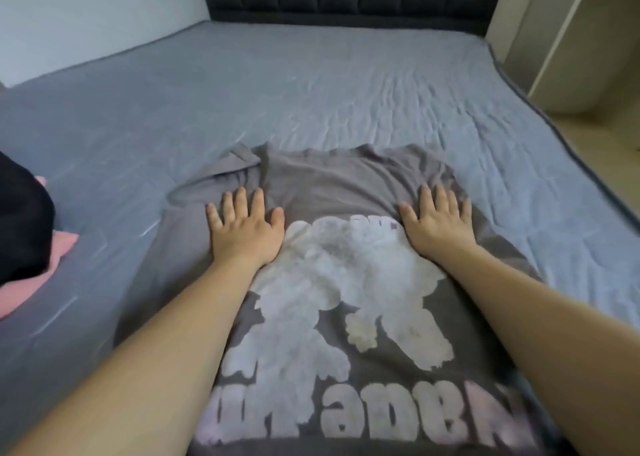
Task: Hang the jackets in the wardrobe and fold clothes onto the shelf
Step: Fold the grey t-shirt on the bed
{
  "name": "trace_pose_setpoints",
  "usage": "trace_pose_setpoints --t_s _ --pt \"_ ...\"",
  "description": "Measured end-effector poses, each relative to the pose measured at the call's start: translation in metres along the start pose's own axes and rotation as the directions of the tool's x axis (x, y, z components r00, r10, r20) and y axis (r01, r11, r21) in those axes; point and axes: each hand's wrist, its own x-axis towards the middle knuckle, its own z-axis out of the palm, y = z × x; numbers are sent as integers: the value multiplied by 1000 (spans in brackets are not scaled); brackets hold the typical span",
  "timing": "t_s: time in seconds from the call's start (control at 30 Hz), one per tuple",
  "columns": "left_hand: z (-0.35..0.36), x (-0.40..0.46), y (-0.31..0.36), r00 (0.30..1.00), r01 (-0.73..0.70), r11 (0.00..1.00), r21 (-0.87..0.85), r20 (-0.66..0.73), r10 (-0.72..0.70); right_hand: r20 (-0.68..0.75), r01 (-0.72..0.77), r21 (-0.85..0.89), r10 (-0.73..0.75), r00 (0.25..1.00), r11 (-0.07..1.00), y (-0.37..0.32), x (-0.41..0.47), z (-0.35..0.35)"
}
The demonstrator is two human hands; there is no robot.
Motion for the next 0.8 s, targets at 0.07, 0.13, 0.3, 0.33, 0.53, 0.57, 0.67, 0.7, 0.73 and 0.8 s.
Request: trace_pose_setpoints --t_s 0.07,0.13,0.3,0.33,0.53,0.57,0.67,0.7,0.73,0.8 --pt "-5 -21 -5 996 -8 1000 -9 86 9 98 29 23 -31 995 999 8 -34 -3" --pt "-14 -51 -12 989 8 999 -38 151 -2 161 66 33 -70 985 997 18 -71 -13" --pt "-29 -161 -27 969 -12 998 -55 247 25 222 93 8 -92 971 996 38 -181 -37" --pt "-35 -181 -27 962 -2 998 -58 272 17 238 103 12 -102 966 995 43 -200 -43" --pt "-78 -329 1 915 -403 910 -99 -27 402 213 96 -33 -87 973 995 88 -285 -77" --pt "-83 -355 9 859 -510 858 -60 -93 503 143 11 -26 -7 990 1000 98 -294 -82" --pt "-93 -399 31 823 -567 813 132 63 564 74 -305 41 302 950 951 133 -320 -96" --pt "-100 -400 35 840 -543 828 138 96 535 79 -356 27 353 932 934 142 -327 -99" --pt "-108 -398 35 838 -545 829 127 109 534 84 -372 1 371 925 928 150 -330 -102" --pt "-132 -390 29 796 -566 824 -34 240 556 149 -401 108 384 911 910 156 -328 -113"
